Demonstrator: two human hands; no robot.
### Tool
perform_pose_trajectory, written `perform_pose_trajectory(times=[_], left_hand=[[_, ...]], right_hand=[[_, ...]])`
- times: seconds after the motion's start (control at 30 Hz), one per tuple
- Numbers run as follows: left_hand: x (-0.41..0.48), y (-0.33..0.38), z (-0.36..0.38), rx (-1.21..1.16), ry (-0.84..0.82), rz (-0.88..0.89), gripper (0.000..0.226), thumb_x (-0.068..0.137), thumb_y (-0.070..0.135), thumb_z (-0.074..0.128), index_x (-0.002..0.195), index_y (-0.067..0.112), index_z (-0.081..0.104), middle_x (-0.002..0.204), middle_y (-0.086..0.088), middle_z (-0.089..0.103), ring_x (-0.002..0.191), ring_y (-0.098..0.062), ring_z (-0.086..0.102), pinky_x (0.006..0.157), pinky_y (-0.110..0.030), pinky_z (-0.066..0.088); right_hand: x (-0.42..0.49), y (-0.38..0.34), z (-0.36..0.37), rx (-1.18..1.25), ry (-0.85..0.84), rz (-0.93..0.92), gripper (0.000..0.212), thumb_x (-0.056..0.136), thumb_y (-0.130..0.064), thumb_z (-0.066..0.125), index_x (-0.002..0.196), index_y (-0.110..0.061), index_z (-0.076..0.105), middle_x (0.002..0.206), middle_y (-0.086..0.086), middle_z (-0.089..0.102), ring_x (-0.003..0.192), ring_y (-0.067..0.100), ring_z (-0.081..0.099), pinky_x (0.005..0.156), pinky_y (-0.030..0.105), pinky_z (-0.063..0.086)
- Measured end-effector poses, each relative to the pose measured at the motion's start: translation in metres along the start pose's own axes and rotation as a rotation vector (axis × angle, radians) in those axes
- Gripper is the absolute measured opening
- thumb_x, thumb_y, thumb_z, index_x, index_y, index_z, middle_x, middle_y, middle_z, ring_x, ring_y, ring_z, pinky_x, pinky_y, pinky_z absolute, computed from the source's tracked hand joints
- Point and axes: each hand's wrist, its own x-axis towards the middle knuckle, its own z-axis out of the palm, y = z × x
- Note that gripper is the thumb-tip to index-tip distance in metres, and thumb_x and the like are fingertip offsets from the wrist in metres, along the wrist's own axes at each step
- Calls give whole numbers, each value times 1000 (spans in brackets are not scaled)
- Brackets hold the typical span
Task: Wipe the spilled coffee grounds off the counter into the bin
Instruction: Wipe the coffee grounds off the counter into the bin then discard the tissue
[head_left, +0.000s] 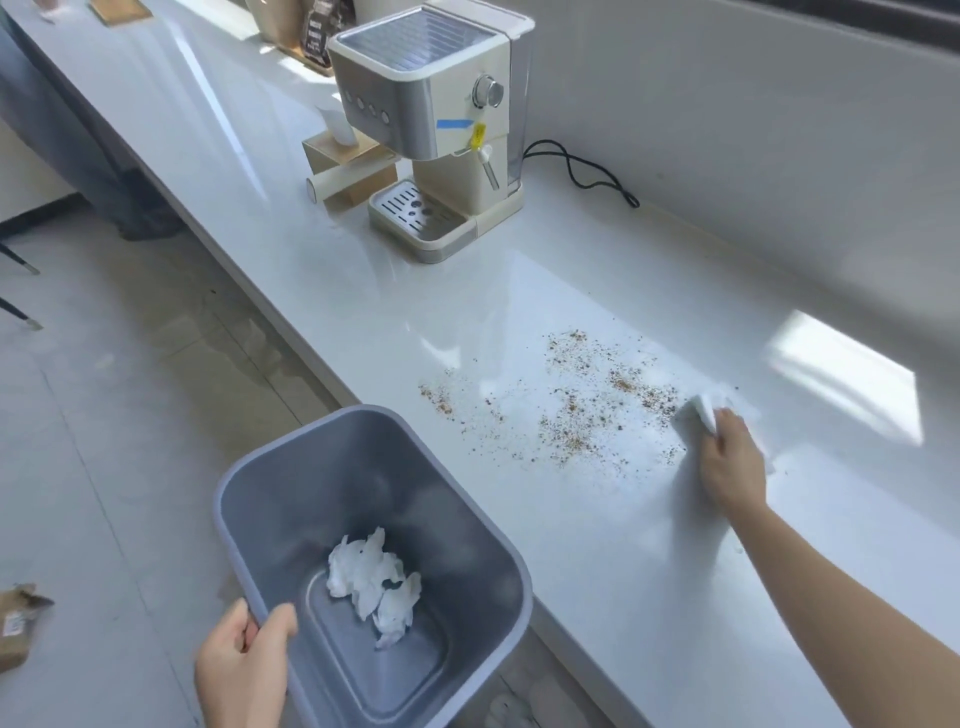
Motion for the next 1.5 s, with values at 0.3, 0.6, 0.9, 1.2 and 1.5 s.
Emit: perform_pose_trajectory(times=[0.3,0.6,0.9,1.2,1.5], left_hand=[[2,-7,-6,175,48,-3,20,74,-2,64,75,-18,52,66,-18,40,63,-14,30,59,-27,27],[-5,-4,11,189,90,21,37,73,0,67,62,-9,33,61,-14,27,48,-9,21,47,-24,13],[-14,-1,23,56,14,135,50,66,-10,64,61,12,19,53,2,18,49,-6,14,48,-29,8],[-2,7,24,204,-45,168,45,69,-3,64,57,3,21,55,-6,16,46,-9,15,39,-21,10],[21,-15,30,195,-272,244,55,78,-13,64,52,16,25,43,11,24,40,-3,22,38,-17,19]], right_hand=[[7,-32,27,70,-34,-146,38,98,-7,41,135,0,48,148,19,39,142,32,29,116,37,18],[-88,-61,77,10,-330,-582,43,97,-5,43,138,-12,47,150,3,37,144,18,25,115,22,8],[-20,-16,32,78,87,-71,40,98,-6,36,137,-1,44,147,18,42,140,32,31,114,40,21],[13,-77,72,14,-57,-212,38,93,1,38,128,0,52,141,17,49,134,33,39,109,39,27],[-50,-95,41,512,117,-80,27,98,-17,36,73,-25,43,64,-11,43,58,4,38,59,31,31]])
